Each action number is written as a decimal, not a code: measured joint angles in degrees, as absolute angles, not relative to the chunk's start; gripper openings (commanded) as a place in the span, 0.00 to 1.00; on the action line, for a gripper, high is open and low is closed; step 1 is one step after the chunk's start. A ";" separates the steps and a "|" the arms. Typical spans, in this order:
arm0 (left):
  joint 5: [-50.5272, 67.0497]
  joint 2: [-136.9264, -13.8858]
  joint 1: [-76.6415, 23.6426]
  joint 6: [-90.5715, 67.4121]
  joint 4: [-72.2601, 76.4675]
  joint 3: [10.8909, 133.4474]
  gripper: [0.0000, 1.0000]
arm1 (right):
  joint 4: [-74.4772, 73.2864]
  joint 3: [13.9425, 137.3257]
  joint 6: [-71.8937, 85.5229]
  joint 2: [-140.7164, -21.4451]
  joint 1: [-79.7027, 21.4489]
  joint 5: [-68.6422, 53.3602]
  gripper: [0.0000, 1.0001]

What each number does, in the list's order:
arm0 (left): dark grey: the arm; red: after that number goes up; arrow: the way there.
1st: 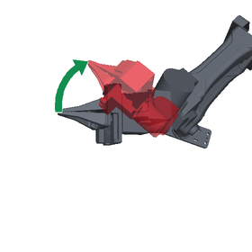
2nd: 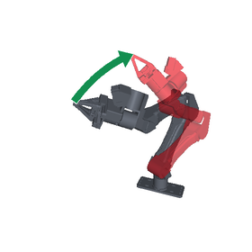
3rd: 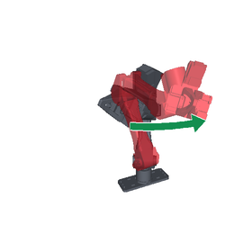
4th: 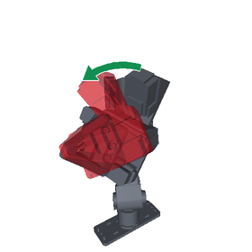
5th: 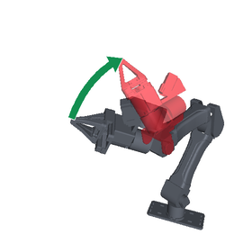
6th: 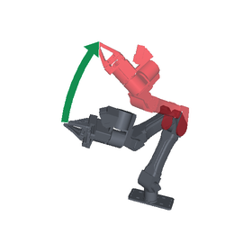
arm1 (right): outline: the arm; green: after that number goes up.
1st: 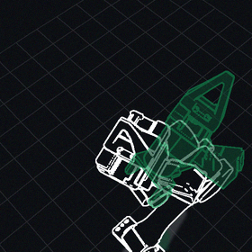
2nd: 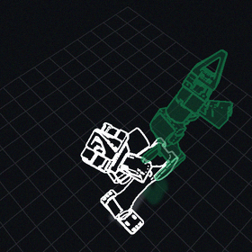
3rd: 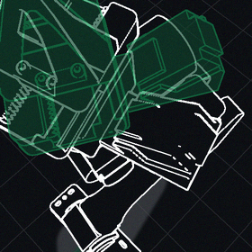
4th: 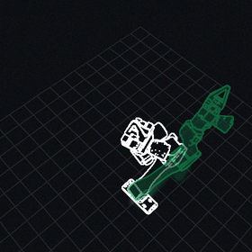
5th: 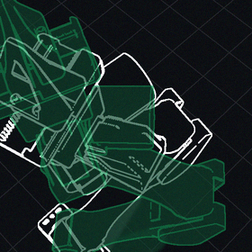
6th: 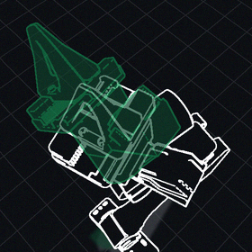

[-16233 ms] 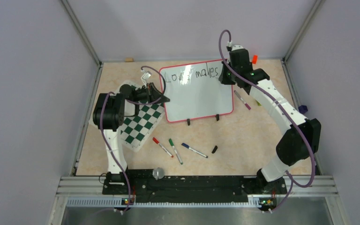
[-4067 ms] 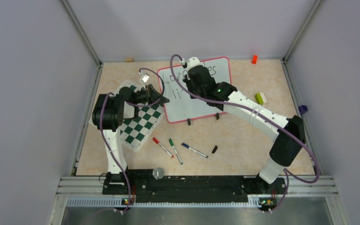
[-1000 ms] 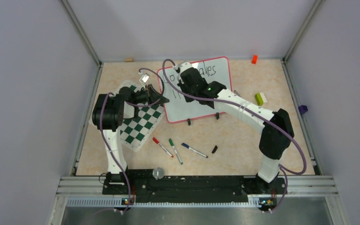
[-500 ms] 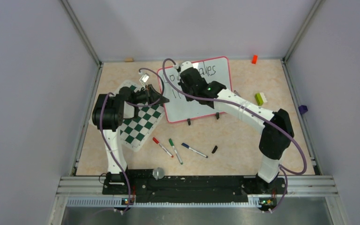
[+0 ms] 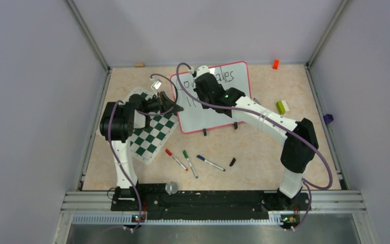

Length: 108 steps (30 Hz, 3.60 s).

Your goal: Write a sentence on the whiteboard

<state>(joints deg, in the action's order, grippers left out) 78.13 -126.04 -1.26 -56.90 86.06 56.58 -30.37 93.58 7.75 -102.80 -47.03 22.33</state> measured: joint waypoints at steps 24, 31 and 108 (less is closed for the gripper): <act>78.39 -126.04 -1.26 -56.84 86.37 56.58 0.00 | -30.85 94.30 7.49 -102.74 -46.96 21.74 0.00; 78.39 -126.04 -1.26 -56.84 86.43 56.58 0.00 | -30.59 95.33 7.40 -102.74 -46.96 21.26 0.00; 78.22 -126.02 -1.26 -56.86 85.97 56.58 0.00 | -31.29 89.23 9.65 -101.21 -46.81 17.89 0.00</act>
